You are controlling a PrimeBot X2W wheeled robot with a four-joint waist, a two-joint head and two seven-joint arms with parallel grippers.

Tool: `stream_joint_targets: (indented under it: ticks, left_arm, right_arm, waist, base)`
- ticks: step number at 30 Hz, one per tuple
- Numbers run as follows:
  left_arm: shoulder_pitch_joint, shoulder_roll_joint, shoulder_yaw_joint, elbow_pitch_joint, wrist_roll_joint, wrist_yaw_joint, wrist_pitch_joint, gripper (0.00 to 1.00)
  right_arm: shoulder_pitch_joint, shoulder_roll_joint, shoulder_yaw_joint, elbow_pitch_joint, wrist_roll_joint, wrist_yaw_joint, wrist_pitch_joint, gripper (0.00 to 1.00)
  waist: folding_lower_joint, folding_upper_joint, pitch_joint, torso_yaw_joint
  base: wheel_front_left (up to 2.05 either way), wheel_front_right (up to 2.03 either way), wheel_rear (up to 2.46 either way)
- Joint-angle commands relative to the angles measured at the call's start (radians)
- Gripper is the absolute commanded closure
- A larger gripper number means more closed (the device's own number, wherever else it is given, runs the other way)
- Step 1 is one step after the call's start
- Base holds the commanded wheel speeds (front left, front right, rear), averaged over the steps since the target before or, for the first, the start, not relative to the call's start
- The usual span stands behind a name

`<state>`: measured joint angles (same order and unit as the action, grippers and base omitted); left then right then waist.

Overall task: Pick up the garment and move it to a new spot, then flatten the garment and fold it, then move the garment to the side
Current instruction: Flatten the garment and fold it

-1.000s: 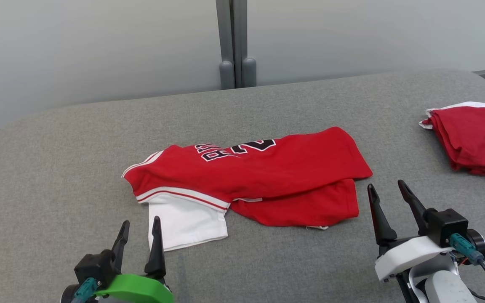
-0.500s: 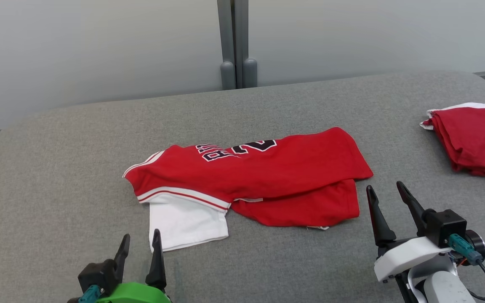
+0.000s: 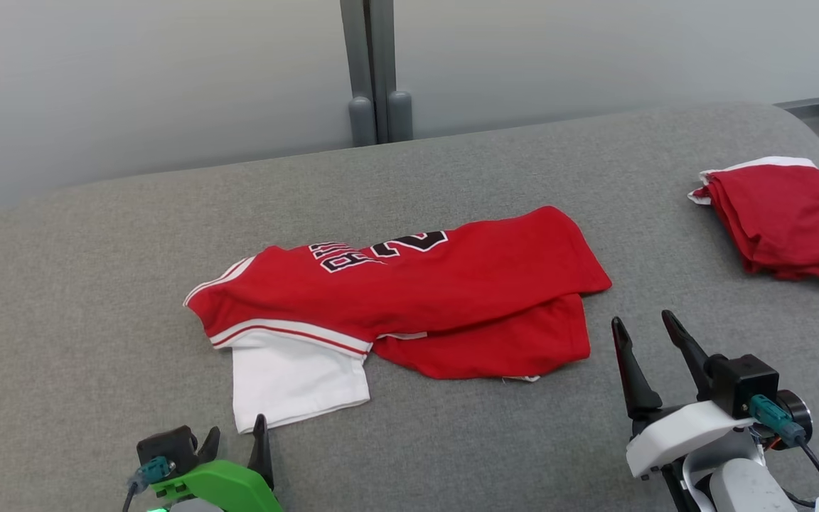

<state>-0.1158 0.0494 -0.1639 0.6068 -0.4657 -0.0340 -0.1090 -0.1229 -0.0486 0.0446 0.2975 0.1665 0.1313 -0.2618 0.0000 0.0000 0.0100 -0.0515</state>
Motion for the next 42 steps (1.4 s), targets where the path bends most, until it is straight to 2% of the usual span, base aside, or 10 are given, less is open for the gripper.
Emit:
stream_joint_targets:
  ticks: [1, 14, 15, 16, 17, 18, 19, 20, 32, 42]
  left_arm:
    - [-0.024, 0.010, 0.004, 0.020, -0.006, 0.000, 0.004, 0.00]
    - [-0.101, 0.009, -0.003, 0.164, -0.039, -0.015, 0.054, 0.00]
    - [-0.105, 0.008, -0.010, 0.171, -0.043, -0.021, 0.063, 0.06]
    - [-0.109, 0.006, -0.016, 0.175, -0.045, -0.024, 0.070, 0.25]
    - [-0.113, 0.005, -0.024, 0.177, -0.046, -0.029, 0.077, 0.61]
    - [-0.116, 0.004, -0.028, 0.178, -0.047, -0.032, 0.078, 0.73]
    - [-0.119, 0.003, -0.032, 0.177, -0.048, -0.032, 0.078, 0.96]
    - [-0.123, 0.002, -0.037, 0.175, -0.046, -0.034, 0.076, 1.00]
    - [-0.130, 0.024, -0.031, 0.047, -0.035, -0.013, -0.029, 1.00]
    - [-0.083, 0.028, -0.044, -0.164, -0.036, 0.008, -0.037, 1.00]
  right_arm:
    - [-0.009, -0.004, 0.002, 0.003, -0.002, -0.001, -0.005, 0.00]
    - [-0.017, -0.004, 0.002, 0.005, -0.008, -0.001, -0.004, 0.00]
    - [-0.017, -0.004, 0.001, 0.005, -0.008, -0.001, -0.004, 0.00]
    - [-0.016, -0.004, 0.001, 0.005, -0.009, -0.001, -0.004, 0.00]
    - [-0.015, -0.004, 0.000, 0.004, -0.009, -0.001, -0.004, 0.00]
    - [-0.014, -0.004, -0.001, 0.004, -0.009, -0.001, -0.004, 0.00]
    - [-0.014, -0.004, -0.003, 0.004, -0.010, -0.001, -0.004, 0.00]
    - [-0.014, -0.004, -0.005, 0.005, -0.011, -0.001, -0.004, 0.00]
    - [-0.155, -0.004, -0.125, 0.154, -0.113, -0.001, 0.011, 0.00]
    - [-0.388, -0.005, -0.275, 0.408, -0.221, -0.001, 0.184, 0.00]
  waist:
    - [0.0000, 0.0000, 0.012, -0.015]
    - [0.0000, 0.0000, 0.041, -0.053]
    - [0.0000, 0.0000, 0.041, -0.054]
    - [0.0000, 0.0000, 0.042, -0.054]
    - [0.0000, 0.0000, 0.043, -0.054]
    - [0.0000, 0.0000, 0.043, -0.054]
    - [0.0000, 0.0000, 0.044, -0.053]
    - [0.0000, 0.0000, 0.044, -0.052]
    - [0.0000, 0.0000, 0.067, 0.008]
    - [0.0000, 0.0000, 0.121, 0.082]
  base:
    - [0.00, 0.00, 0.00]
    - [0.00, 0.00, 0.00]
    - [0.00, 0.00, 0.00]
    - [0.00, 0.00, 0.00]
    - [0.00, 0.00, 0.00]
    - [0.00, 0.00, 0.00]
    - [0.00, 0.00, 0.00]
    - [0.00, 0.00, 0.00]
    - [0.00, 0.00, 0.00]
    - [0.00, 0.00, 0.00]
